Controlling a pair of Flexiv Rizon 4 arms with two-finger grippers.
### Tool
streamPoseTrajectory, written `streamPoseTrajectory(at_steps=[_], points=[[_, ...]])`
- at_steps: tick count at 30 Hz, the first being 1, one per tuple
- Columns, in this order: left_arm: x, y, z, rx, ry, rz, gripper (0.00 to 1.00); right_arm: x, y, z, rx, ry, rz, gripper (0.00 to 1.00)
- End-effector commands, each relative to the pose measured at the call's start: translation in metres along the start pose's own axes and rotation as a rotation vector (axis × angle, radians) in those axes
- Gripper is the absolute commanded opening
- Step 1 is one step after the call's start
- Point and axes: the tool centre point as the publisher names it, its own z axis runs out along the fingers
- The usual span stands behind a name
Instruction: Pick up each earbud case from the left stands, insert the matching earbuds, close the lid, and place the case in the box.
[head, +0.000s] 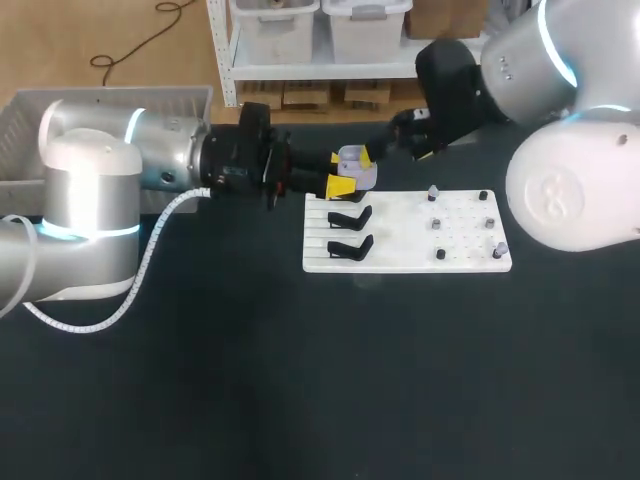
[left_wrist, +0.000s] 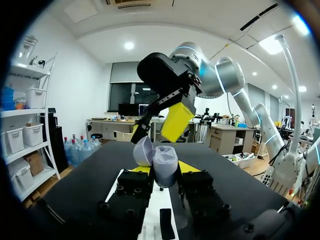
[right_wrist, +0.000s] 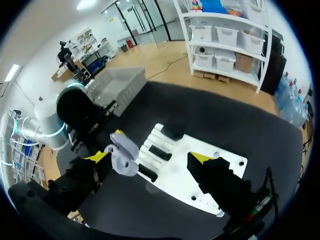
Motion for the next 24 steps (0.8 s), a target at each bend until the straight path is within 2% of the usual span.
streamPoseTrajectory(at_steps=[1,4,10,14,24], points=[[0.000,0.001,0.000,0.001,0.002,-0.001,0.00,0.003,0.003,-0.020,0.059,-0.053,-0.021,1.00],[0.000,0.001,0.000,0.001,0.002,-0.001,0.00,0.001,0.003,-0.034,0.115,-0.078,-0.073,1.00],[-0.006,-0.004,0.000,0.005,-0.003,0.046,0.00,0.008,-0.006,-0.055,0.250,-0.053,-0.147,1.00],[-0.008,-0.005,-0.001,0.002,-0.009,0.074,0.00,0.020,-0.017,-0.062,0.326,-0.002,-0.186,1.00],[-0.008,-0.006,-0.002,-0.007,0.000,0.100,0.00,0.056,-0.051,-0.074,0.440,0.100,-0.151,1.00]])
